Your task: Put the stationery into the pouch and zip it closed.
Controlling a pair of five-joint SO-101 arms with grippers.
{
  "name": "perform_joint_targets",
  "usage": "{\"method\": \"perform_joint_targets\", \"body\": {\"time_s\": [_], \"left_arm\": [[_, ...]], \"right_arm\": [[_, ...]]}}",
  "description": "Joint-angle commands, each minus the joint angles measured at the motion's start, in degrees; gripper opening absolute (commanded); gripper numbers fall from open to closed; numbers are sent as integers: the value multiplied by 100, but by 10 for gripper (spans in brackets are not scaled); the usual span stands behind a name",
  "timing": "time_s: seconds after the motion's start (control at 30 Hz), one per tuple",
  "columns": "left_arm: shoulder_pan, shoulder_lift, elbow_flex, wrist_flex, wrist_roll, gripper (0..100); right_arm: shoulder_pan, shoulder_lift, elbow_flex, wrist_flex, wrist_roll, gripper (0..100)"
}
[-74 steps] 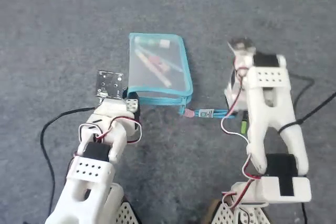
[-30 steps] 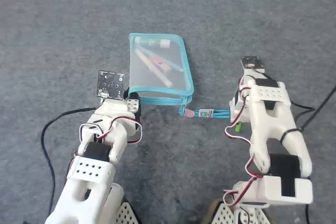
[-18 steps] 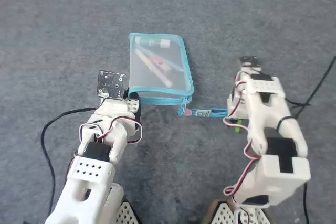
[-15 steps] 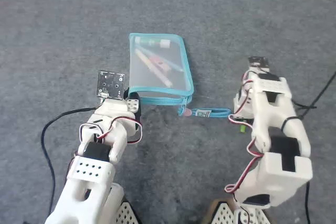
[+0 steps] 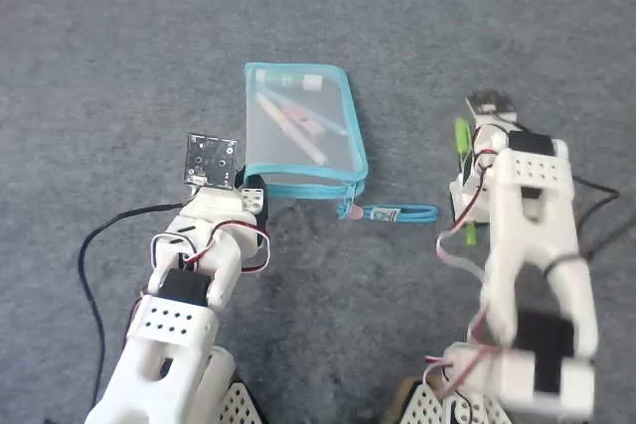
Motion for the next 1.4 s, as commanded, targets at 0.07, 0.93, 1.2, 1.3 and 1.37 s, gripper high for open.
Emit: {"method": "perform_joint_targets", "body": {"time_s": [0.07,0.93,1.2,1.3,1.37], "left_arm": [[70,-9,-312,-123,-70,13],[79,-9,-259,-141,-62,13],[62,-9,-251,-132,-62,13],[62,-18,-251,-132,-62,13],[53,-26,-251,-132,-62,13]], "right_arm": [[-1305,-2492,-220,1235,1037,6],[-3591,-2563,633,1692,1319,6],[-3591,-1007,-281,1270,774,6],[-3591,-462,-941,1279,413,6],[-3591,-84,-1363,1288,193,6]]}}
